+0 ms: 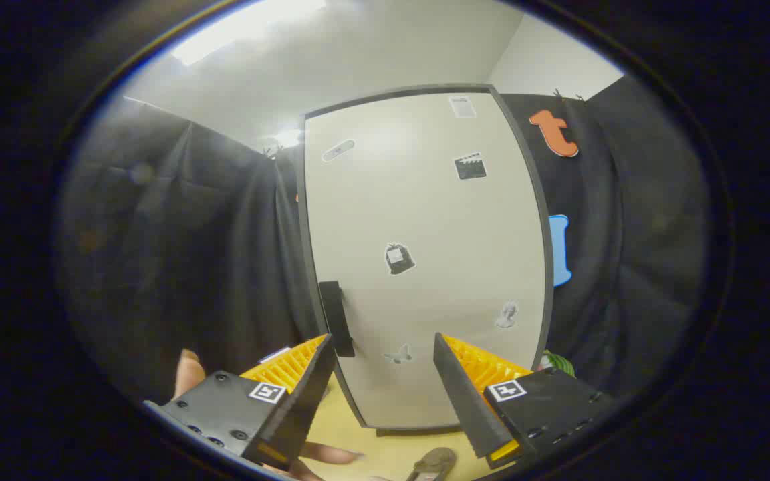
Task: Open the shoe cabinet door, grab the shoes and put them into the shoe cabinet, then close the shoe cabinet door.
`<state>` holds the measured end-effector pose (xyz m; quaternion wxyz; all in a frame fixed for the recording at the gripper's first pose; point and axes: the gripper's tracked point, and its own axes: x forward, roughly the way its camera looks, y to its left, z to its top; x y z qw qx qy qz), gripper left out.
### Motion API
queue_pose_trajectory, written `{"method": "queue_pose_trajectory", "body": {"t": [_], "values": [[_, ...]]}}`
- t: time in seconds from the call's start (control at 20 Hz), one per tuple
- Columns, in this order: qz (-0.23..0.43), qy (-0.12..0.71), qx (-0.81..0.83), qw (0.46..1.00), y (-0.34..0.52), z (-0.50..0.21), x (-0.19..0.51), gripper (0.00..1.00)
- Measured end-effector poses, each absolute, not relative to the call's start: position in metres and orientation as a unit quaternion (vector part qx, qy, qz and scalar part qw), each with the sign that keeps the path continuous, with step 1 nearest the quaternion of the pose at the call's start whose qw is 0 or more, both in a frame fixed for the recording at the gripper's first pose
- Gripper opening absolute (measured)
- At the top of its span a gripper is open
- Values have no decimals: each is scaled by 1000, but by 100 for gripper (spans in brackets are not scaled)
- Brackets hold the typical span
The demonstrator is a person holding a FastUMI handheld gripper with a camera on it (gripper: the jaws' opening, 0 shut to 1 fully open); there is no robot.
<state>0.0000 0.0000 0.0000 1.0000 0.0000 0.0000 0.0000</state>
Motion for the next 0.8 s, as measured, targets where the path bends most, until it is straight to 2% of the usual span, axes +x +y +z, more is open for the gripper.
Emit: {"method": "queue_pose_trajectory", "body": {"t": [0.2, 0.65, 0.8], "values": [[30, -17, 6, 999, 27, 16, 12, 89], [25, 22, -24, 999, 34, 1, 31, 91], [21, -4, -21, 1000, 38, 9, 35, 92]]}}
